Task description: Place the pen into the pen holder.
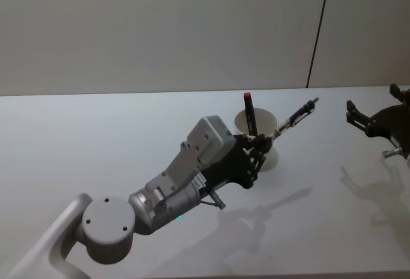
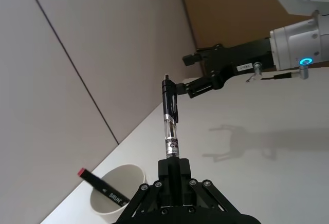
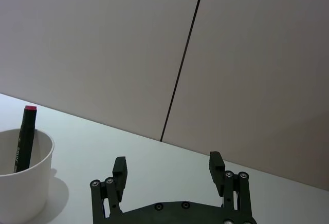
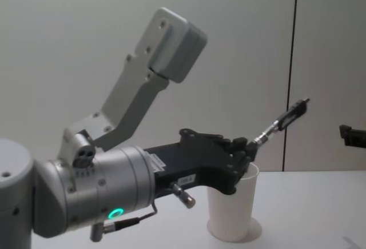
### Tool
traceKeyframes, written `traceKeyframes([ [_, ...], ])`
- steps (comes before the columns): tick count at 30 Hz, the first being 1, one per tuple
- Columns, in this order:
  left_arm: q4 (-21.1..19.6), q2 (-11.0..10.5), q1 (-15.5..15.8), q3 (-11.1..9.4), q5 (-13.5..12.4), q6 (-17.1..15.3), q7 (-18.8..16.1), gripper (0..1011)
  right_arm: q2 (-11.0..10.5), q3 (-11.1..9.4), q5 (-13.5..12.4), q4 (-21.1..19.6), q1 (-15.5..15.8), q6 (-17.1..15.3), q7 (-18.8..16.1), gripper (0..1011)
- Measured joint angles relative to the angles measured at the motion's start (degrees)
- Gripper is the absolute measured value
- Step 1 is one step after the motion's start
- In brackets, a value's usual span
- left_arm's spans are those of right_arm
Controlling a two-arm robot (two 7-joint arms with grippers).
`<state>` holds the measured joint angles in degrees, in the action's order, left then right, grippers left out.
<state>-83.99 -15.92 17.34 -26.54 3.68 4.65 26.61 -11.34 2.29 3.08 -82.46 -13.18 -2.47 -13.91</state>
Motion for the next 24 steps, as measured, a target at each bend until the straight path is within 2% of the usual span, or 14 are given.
traceKeyframes([
  [14, 3.8, 1.8, 2.9, -0.6, -0.5, 1.0, 5.9, 127, 0.0, 0.0, 0.0, 0.0, 0.0, 0.0, 0.0, 1002],
  [24, 5.4, 2.6, 4.0, -0.9, -0.6, 1.6, 7.9, 127, 0.0, 0.0, 0.0, 0.0, 0.0, 0.0, 0.0, 1002],
])
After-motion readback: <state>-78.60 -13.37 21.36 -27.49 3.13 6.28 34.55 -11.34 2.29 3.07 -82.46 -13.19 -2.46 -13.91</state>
